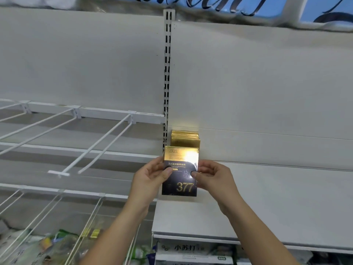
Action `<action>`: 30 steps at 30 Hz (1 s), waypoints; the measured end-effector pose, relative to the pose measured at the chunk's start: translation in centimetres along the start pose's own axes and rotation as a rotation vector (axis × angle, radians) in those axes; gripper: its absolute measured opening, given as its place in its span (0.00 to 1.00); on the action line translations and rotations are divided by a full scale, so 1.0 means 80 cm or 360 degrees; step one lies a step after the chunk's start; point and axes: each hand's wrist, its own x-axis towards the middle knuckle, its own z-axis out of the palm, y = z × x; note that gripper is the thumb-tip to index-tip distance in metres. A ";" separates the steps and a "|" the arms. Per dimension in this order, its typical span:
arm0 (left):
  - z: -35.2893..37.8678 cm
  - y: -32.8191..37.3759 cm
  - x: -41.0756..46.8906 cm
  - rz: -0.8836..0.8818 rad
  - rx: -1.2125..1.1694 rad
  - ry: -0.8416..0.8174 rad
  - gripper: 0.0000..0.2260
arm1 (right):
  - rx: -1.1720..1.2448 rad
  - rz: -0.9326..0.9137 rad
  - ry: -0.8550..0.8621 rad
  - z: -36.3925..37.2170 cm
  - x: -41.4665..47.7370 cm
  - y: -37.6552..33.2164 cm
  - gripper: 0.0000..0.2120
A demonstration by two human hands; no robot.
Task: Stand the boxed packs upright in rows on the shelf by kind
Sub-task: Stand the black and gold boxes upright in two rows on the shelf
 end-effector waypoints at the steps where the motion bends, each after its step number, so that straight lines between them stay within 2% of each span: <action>1: -0.004 0.005 -0.002 -0.0002 0.0033 0.0037 0.24 | -0.0024 -0.0003 0.0051 -0.002 0.005 0.002 0.13; 3: -0.014 0.012 -0.005 0.0016 0.0076 0.0094 0.36 | -0.0040 -0.0012 0.0131 -0.006 0.016 0.006 0.12; 5: -0.023 0.015 -0.008 0.0029 0.0106 0.0116 0.43 | -0.0080 -0.0026 0.0194 -0.008 0.027 0.008 0.12; 12: -0.031 0.010 -0.021 0.0005 0.0050 0.0130 0.50 | -0.0336 -0.0085 0.0395 0.008 0.049 0.025 0.14; 16: -0.033 0.011 -0.027 -0.0012 0.0082 0.0096 0.46 | -0.0382 -0.0032 0.0407 0.012 0.052 0.028 0.12; 19: -0.028 0.013 -0.029 -0.0003 0.0076 0.0078 0.33 | -0.0408 0.0004 0.0397 0.011 0.050 0.027 0.10; 21: -0.021 0.014 -0.030 0.0014 0.0067 0.0052 0.29 | -0.0407 0.0060 0.0364 0.010 0.043 0.022 0.13; 24: 0.001 0.019 -0.032 0.0077 0.0057 -0.0020 0.27 | -0.0412 0.0085 0.0355 -0.009 0.021 0.007 0.19; 30: 0.115 0.018 -0.045 0.0199 0.0008 -0.0371 0.25 | -0.0156 -0.0081 0.0520 -0.128 -0.073 -0.017 0.16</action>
